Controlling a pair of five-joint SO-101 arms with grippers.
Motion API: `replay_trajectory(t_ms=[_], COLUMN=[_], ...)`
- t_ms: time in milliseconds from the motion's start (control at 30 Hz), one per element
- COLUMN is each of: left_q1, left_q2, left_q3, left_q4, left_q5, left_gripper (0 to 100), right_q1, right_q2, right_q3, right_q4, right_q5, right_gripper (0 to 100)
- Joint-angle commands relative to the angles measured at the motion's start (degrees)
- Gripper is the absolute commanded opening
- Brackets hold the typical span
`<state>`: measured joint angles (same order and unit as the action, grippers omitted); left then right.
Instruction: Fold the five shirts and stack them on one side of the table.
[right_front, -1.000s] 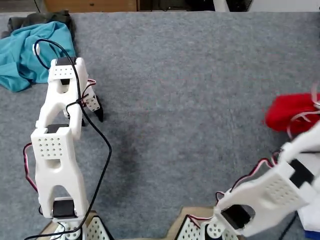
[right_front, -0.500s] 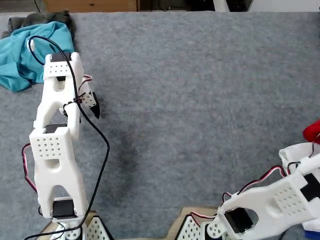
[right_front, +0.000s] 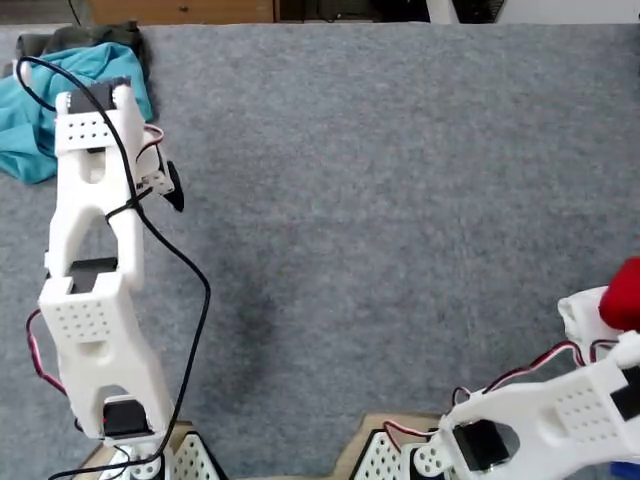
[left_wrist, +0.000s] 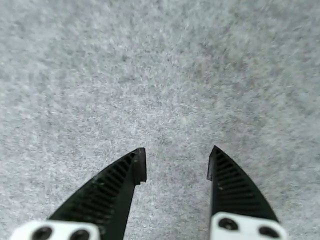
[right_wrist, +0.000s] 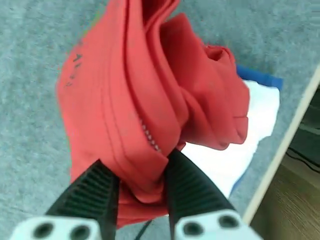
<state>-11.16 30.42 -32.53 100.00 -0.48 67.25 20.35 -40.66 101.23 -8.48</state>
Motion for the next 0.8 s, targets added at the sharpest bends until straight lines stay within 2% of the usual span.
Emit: replay_trajectory(t_ms=[0, 233, 400, 767], left_q1=[0.09, 0.09, -0.35, 0.00], left_q2=[-4.88, -5.41, -5.41, -5.41], left_q3=[-0.09, -0.09, -0.09, -0.09], left_q4=[0.79, 0.79, 0.79, 0.79], left_q5=[-0.35, -0.35, -0.44, -1.93], left_gripper=[21, 21, 21, 21], right_q1=[1.98, 1.98, 3.21, 8.04], right_q2=[-8.22, -21.58, -25.01, -25.01], right_q3=[5.58, 22.90, 31.25, 35.03], right_q4=[1.05, 0.35, -3.60, -4.84], right_q5=[2.29, 3.78, 3.87, 7.82], right_gripper=[0.6, 0.6, 0.6, 0.6])
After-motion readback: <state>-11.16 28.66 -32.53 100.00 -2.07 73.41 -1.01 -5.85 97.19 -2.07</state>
